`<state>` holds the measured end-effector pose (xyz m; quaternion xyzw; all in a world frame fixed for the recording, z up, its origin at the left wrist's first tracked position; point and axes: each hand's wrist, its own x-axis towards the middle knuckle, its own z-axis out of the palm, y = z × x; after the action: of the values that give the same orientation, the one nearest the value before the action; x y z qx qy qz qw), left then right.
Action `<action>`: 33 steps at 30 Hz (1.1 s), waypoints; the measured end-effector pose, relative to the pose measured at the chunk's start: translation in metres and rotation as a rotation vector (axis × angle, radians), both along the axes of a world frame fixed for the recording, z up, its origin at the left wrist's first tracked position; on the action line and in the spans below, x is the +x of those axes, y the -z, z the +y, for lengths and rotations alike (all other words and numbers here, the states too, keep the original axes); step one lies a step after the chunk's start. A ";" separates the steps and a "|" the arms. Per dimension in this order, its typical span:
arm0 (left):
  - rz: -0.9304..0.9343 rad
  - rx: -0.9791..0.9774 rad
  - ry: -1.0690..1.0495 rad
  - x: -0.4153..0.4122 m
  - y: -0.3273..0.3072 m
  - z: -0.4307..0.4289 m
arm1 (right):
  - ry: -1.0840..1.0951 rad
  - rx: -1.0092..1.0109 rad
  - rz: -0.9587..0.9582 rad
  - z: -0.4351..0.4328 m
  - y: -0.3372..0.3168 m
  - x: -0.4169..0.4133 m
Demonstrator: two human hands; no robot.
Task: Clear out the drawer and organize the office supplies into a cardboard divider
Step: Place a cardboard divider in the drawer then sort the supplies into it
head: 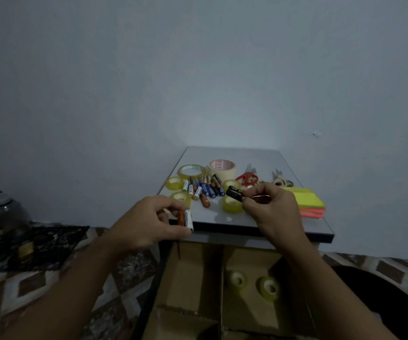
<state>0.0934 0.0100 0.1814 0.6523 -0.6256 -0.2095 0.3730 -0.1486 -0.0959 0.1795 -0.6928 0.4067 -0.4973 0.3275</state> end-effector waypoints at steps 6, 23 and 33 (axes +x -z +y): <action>0.062 0.175 0.038 -0.025 0.049 0.049 | 0.025 0.098 -0.072 0.039 0.025 -0.021; -0.361 0.442 0.295 -0.084 0.141 0.071 | 0.005 0.214 -0.092 0.082 0.051 -0.045; -0.477 0.415 0.265 -0.093 0.159 0.062 | -0.023 0.242 -0.071 0.086 0.061 -0.043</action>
<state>0.0009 0.0718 0.0221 0.6579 -0.7186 -0.2208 0.0452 -0.1920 -0.0099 0.1186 -0.6348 0.4440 -0.4650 0.4285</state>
